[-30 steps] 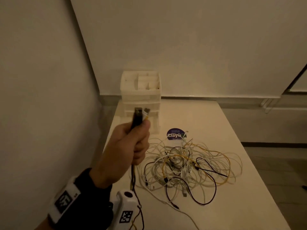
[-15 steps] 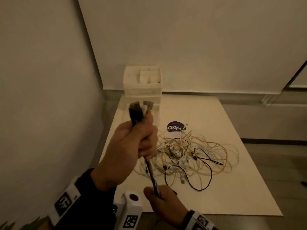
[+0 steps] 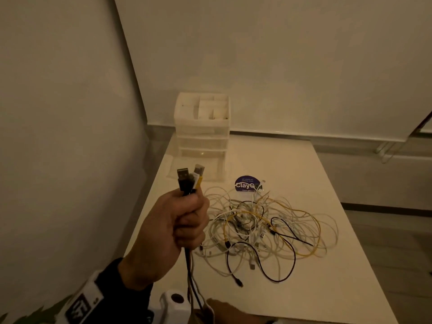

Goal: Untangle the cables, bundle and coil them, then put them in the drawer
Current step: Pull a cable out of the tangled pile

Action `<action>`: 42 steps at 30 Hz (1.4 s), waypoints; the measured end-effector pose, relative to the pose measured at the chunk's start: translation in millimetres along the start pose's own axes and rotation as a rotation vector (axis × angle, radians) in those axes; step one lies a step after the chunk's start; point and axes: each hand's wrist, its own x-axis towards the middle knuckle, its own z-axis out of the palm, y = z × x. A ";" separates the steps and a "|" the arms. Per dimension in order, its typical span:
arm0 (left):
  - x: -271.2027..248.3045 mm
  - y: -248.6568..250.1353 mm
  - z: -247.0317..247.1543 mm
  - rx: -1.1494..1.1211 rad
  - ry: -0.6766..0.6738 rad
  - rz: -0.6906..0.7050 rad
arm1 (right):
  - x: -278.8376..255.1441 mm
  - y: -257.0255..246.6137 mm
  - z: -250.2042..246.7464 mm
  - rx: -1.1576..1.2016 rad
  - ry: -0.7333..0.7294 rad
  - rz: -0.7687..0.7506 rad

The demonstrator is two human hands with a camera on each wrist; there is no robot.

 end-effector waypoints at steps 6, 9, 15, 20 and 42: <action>4.1 -7.6 4.2 0.048 0.155 0.000 | 44.6 36.4 -51.7 -0.102 0.146 0.227; 11.9 -9.4 11.1 0.083 0.177 0.035 | 65.1 46.7 -31.8 -0.136 0.300 0.275; 25.3 -5.2 15.1 0.187 0.206 0.055 | 50.6 60.5 -19.2 -0.024 0.264 0.116; 36.8 -10.8 12.2 0.187 0.185 0.029 | -0.7 59.8 -86.0 0.335 0.521 0.133; 117.0 -25.4 31.0 0.289 0.096 0.140 | -136.0 -68.2 -246.0 1.048 0.962 -0.722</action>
